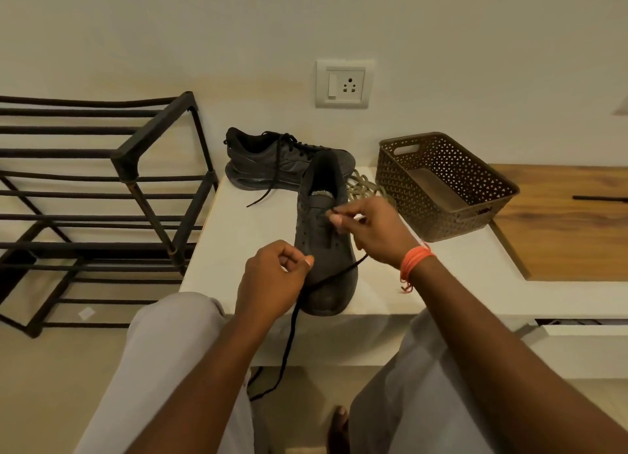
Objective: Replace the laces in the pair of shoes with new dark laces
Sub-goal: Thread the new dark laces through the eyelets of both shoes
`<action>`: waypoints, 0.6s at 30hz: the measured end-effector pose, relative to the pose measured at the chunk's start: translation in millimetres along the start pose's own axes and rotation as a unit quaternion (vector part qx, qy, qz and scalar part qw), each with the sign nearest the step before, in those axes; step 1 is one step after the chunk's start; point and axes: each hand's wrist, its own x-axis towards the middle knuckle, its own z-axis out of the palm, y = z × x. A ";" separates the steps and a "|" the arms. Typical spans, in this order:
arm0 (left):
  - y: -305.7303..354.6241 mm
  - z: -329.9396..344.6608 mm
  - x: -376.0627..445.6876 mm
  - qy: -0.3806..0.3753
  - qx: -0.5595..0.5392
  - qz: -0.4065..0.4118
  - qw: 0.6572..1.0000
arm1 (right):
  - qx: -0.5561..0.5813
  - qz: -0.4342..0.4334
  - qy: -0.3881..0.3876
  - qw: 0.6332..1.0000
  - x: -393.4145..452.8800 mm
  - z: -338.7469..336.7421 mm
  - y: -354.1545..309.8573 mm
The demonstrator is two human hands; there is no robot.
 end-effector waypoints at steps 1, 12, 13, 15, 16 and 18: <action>-1.6 0.0 1.9 0.011 0.000 -0.016 1.000 | -0.074 -0.003 -0.037 0.997 0.5 6.6 2.4; 2.2 12.5 12.8 0.054 0.056 -0.055 0.995 | -0.217 -0.031 0.073 0.973 -7.2 44.5 5.8; 3.7 13.1 12.3 0.062 0.077 -0.047 0.994 | -0.230 -0.029 0.091 0.968 -8.4 46.5 6.6; 6.9 13.1 13.0 0.079 0.125 -0.020 0.989 | -0.216 -0.015 0.109 0.970 -10.4 48.5 8.1; 9.0 12.4 14.8 0.086 0.141 -0.010 0.986 | -0.206 -0.007 0.112 0.972 -10.7 49.2 10.4; 11.5 11.0 19.3 0.092 0.144 -0.002 0.985 | -0.192 0.008 0.104 0.976 -12.2 48.8 14.3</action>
